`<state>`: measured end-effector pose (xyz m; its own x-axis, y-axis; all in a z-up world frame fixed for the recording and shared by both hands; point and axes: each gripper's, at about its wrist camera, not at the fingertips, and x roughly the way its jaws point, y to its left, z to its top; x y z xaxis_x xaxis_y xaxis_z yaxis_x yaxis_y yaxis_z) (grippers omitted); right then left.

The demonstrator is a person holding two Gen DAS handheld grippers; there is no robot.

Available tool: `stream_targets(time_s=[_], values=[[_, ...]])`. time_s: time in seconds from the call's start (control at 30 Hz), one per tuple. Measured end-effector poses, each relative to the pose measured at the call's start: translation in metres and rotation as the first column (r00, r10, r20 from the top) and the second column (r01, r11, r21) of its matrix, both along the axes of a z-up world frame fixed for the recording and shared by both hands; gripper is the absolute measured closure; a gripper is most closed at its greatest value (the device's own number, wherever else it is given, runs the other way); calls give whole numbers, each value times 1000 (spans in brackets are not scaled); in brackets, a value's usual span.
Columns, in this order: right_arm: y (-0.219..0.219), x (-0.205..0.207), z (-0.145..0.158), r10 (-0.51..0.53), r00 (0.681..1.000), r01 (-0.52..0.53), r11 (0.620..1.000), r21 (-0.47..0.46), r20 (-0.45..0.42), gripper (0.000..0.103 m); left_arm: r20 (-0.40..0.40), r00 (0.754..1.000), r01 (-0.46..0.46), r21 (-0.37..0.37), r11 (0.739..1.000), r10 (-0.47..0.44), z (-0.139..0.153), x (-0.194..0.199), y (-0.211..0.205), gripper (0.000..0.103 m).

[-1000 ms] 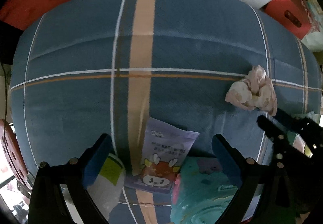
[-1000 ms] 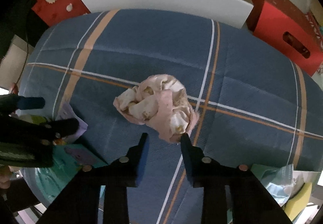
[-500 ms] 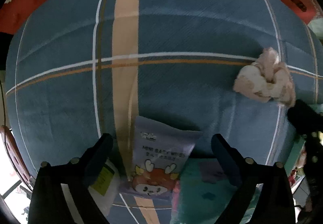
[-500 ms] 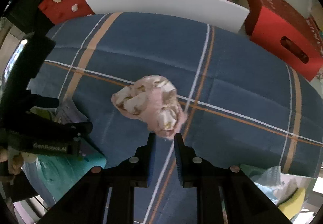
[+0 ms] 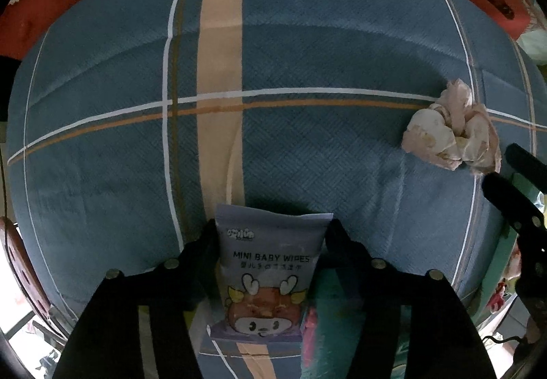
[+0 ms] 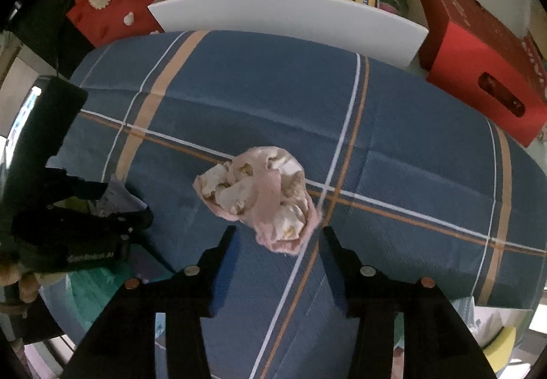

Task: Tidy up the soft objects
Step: 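Grasp the pink scrunchie with the right tool while the left grasps the purple wipes pack, then carry the pink scrunchie and purple wipes pack over the white tray with both tools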

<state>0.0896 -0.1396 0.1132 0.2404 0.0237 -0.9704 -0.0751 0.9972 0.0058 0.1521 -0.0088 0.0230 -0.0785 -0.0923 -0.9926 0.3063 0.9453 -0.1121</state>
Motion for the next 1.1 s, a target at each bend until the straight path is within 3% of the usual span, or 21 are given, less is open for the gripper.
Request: stream_targets(time_s=[0.23,0.47,0.83,1.1], values=[[12,9,-17,21,1000,-20,999,-36,14,52,18,1000,6,-13,1000,-6,1,-12,-6,40],[16,7,-18,24,999,-23,998,-56,29,88,27,1000,-7,-30,1000,8,7,-8,-3,40],[15,-15,17,35,997,-30,998,-59,74,94,50,991,-121,-89,989,126,21,-2,21,42],[5,-41,64,19,992,-10,997,-74,125,94,151,965,-194,-149,970,216,77,-11,45,44]])
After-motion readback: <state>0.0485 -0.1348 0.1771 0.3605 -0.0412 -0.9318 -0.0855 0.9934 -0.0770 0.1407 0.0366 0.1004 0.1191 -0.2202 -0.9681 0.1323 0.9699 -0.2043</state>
